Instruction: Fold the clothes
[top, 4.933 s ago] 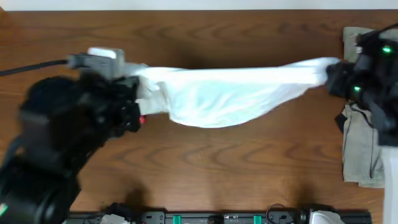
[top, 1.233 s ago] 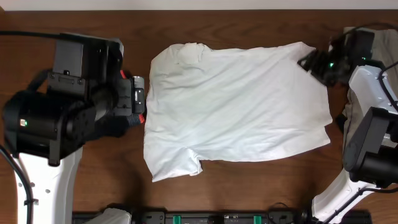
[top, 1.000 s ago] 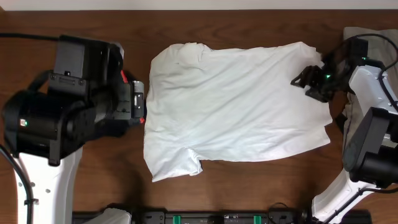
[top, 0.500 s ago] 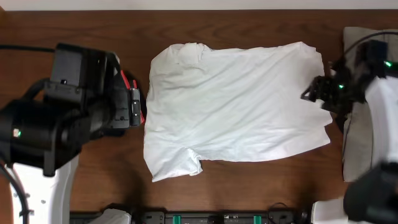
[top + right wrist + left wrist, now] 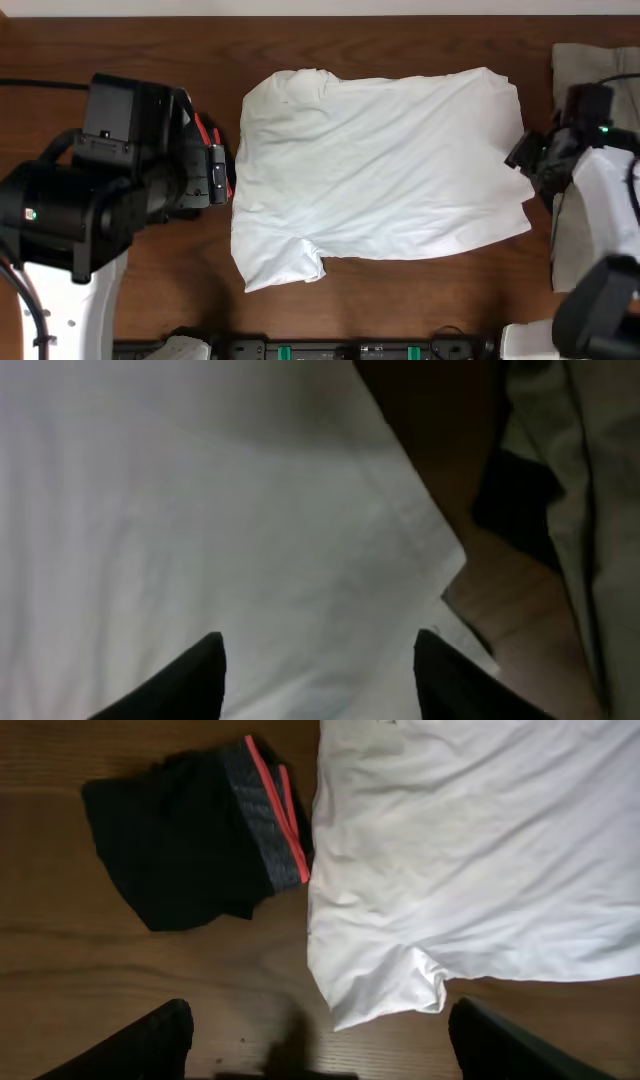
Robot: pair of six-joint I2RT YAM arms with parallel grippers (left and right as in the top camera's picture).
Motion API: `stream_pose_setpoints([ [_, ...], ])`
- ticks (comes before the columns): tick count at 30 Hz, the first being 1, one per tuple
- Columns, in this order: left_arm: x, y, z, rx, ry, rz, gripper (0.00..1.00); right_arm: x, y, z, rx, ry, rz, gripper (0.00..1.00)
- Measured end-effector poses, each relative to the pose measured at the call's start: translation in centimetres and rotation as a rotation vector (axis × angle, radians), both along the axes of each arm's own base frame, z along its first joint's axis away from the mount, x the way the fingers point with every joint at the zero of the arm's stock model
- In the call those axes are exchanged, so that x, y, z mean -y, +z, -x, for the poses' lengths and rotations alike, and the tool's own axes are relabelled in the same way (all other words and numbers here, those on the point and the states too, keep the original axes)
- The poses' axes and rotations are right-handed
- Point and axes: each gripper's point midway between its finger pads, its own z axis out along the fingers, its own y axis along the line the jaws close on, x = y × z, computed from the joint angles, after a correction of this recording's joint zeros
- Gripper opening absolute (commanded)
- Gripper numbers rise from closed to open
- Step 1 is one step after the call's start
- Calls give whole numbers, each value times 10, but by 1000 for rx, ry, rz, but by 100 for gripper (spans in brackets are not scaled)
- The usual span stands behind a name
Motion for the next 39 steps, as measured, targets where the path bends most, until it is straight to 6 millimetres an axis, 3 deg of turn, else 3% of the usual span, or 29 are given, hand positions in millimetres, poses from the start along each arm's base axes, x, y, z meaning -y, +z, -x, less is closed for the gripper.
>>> stream_pose_setpoints([
  [8,0,0,0,0,3,2,84,36,-45,-28,16,-86,43,59],
  [13,0,0,0,1,3,2,84,39,-74,-30,-20,-95,34,56],
  [15,0,0,0,1,3,2,84,38,-83,-30,-34,-92,23,50],
  [16,0,0,0,1,3,2,84,39,-83,-31,-33,-92,24,45],
  [18,0,0,0,1,3,2,84,37,-83,-34,-19,-89,12,20],
  [20,0,0,0,1,3,2,84,35,-83,-41,8,-84,-5,3],
  [24,0,0,-1,1,2,2,84,27,-77,-66,117,-66,-65,1],
  [29,0,0,-1,2,2,3,84,18,-54,-107,315,-19,-133,1],
  [30,1,0,-1,3,2,4,84,17,-49,-113,345,-17,-146,5],
  [32,1,1,-2,9,4,7,84,16,-44,-120,379,-25,-163,40],
  [33,1,2,-3,13,7,10,84,16,-41,-123,398,-25,-162,49],
  [36,2,2,-5,19,18,18,84,16,-40,-124,403,-26,-165,59],
  [39,2,2,-5,20,21,20,84,13,-49,-112,344,-22,-175,61],
])
